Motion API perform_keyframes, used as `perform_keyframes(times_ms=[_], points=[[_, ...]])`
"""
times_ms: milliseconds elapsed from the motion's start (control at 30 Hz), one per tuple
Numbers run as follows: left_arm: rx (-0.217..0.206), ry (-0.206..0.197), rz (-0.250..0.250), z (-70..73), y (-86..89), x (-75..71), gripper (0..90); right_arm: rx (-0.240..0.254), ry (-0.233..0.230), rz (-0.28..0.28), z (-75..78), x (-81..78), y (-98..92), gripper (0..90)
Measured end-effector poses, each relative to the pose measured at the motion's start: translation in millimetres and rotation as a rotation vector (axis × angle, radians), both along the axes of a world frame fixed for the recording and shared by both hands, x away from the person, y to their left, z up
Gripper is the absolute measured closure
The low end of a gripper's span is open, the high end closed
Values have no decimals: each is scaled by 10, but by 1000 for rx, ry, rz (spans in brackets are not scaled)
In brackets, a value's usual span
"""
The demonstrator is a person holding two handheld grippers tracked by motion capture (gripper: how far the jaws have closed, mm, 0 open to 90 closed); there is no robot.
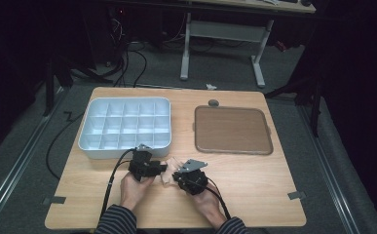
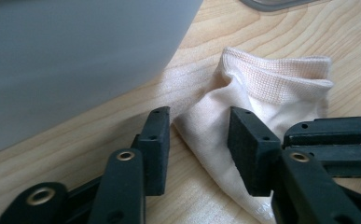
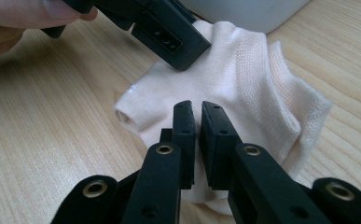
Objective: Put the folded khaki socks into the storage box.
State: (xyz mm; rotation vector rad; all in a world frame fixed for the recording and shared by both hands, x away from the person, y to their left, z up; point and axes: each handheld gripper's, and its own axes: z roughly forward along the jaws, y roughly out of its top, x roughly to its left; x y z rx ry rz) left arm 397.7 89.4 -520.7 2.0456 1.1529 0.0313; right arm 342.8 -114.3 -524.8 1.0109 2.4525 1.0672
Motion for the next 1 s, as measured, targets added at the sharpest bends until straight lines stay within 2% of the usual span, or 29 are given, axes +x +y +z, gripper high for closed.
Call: perform_keyframes(times_ms=[400,533,767,867,900,1000], points=[[-24,24,-17,-39,-43,10,764,-1,-7,19,-16,-82,47,857],[-37,21,-26,-31,-38,5,830,-3,-13,32,-18,-103,64,858],[-62,14,-47,5,-23,-18,845,-2,-8,54,-13,-150,95,858],[-61,10,-54,22,-15,-34,847,13,3,58,10,-147,77,850],[-60,9,-58,33,-10,-40,847,18,0,43,36,-148,60,849],[-63,6,-66,42,-13,-49,848,74,-13,12,139,-77,-14,851]])
